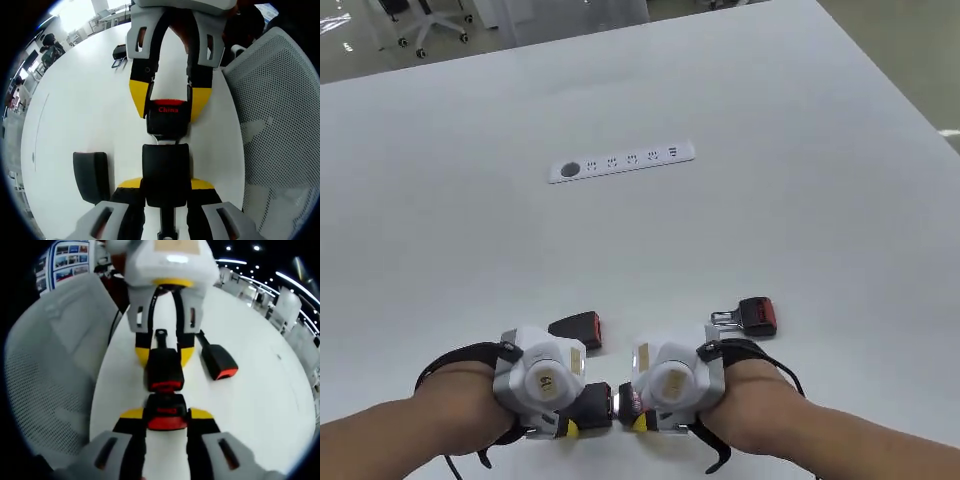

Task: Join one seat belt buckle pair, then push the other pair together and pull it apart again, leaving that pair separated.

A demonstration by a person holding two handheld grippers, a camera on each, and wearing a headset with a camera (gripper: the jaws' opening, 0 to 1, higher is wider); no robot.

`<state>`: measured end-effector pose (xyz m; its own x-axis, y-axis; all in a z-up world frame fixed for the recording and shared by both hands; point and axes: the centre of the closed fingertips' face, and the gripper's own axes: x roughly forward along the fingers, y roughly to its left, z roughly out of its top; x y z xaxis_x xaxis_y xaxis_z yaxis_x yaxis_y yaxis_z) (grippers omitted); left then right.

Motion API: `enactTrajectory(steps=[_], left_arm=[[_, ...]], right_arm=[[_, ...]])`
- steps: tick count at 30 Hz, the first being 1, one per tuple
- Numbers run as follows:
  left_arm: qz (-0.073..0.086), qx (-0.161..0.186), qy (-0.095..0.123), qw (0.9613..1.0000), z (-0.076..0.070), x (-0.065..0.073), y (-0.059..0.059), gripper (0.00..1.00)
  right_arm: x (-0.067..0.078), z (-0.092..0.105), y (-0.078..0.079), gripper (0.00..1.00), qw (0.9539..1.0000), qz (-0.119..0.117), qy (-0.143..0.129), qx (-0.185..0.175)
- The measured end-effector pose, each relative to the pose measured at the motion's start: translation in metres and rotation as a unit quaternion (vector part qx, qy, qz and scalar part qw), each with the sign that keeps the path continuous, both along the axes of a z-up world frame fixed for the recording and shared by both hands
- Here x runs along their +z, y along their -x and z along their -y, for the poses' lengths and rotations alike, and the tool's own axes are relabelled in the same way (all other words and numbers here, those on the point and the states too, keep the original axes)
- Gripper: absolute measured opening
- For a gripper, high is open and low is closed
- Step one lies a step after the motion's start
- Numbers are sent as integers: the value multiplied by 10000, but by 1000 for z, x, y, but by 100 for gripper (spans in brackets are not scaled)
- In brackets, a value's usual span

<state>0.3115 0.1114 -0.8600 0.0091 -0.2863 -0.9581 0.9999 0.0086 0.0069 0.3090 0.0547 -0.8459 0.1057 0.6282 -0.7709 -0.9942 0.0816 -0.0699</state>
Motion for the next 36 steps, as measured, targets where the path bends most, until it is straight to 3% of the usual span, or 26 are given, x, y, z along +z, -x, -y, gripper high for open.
enactTrajectory(steps=[10, 24, 29, 36], left_arm=[[23, -76, 51, 10000, -1, 0, 1, 32], [30, 34, 145, 9999, -3, 1, -1, 32], [37, 85, 135, 9999, -3, 1, -2, 32], [27, 41, -58, 10000, -3, 1, -1, 32]], right_arm=[[-2, 0, -3, 27, 9999, -11, 134, -26], [-2, 0, 0, 28, 10000, -11, -13, -27], [-3, 0, -1, 28, 10000, -36, 9, 2], [-3, -1, -1, 29, 10000, -62, -20, -27]])
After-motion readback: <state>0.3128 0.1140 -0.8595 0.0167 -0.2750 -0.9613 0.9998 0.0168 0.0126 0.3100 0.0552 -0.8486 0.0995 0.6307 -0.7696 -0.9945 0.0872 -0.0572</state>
